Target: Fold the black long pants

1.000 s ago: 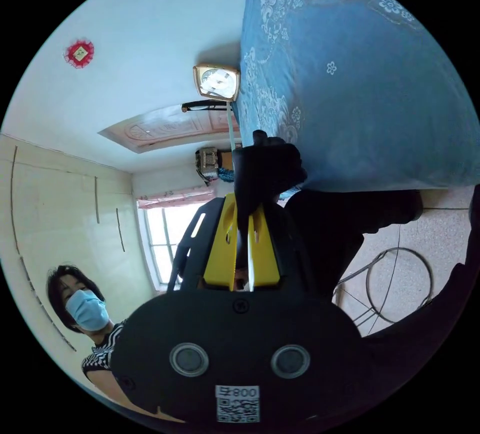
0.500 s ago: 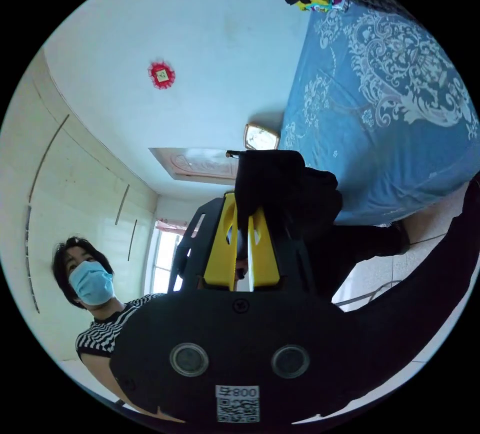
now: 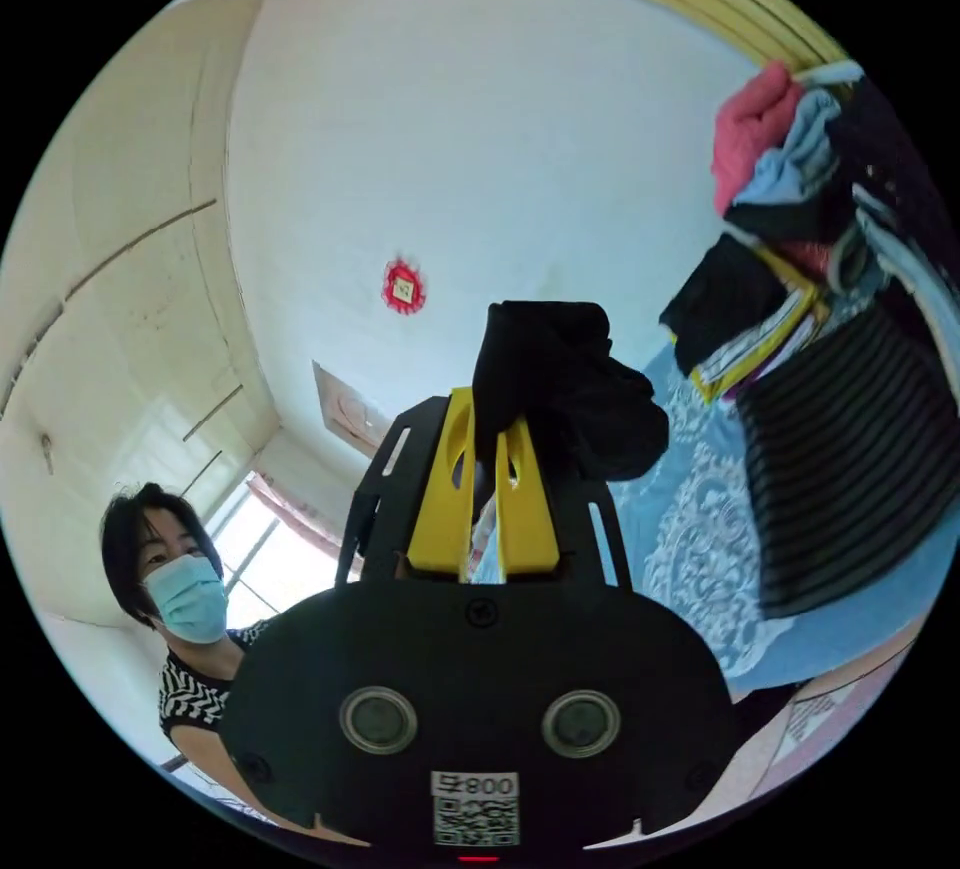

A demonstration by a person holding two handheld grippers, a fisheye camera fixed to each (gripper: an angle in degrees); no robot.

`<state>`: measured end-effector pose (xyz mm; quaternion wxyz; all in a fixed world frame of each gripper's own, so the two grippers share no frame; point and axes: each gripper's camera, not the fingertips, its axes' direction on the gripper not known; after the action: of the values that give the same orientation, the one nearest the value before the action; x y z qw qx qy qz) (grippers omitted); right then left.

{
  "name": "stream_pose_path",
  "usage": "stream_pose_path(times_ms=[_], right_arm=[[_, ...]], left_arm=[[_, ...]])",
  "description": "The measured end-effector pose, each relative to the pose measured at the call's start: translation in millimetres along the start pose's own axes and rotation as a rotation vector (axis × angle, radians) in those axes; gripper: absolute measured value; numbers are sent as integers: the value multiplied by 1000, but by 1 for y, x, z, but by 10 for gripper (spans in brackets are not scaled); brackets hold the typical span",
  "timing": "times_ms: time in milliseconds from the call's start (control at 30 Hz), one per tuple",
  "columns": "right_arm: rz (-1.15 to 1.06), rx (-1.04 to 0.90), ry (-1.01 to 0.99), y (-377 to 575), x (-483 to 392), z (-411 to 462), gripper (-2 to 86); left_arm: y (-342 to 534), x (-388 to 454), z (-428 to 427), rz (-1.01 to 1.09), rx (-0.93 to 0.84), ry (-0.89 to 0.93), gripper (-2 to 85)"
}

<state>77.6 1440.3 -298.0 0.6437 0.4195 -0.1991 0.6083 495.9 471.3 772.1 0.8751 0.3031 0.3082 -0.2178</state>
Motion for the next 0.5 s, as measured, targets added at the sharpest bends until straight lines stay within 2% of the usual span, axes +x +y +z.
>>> stream_pose_path(times_ms=[100,167,233,300,333,400,500], right_arm=[[-8,44,106,-28,42,-52,3],[65,60,234,-33,98,-91,2],[185,56,305,-27,154,-119,2],[335,52,391,-14,210,-144,1],[419,32,445,-4,241,-158,1],[443,67,393,8,272,-178,1],[424,106,306,7,299,-206,1]], left_arm=[[-38,-45,85,46,-51,-10,75],[-47,-87,141,17,-113,-17,76],[-46,-138,195,-64,-181,-53,77],[-28,-212,262,-281,-301,-64,76],[-23,-227,277,-324,-330,-67,76],[-8,-260,323,-349,-392,-28,74],[-8,-286,357,-360,-353,25,73]])
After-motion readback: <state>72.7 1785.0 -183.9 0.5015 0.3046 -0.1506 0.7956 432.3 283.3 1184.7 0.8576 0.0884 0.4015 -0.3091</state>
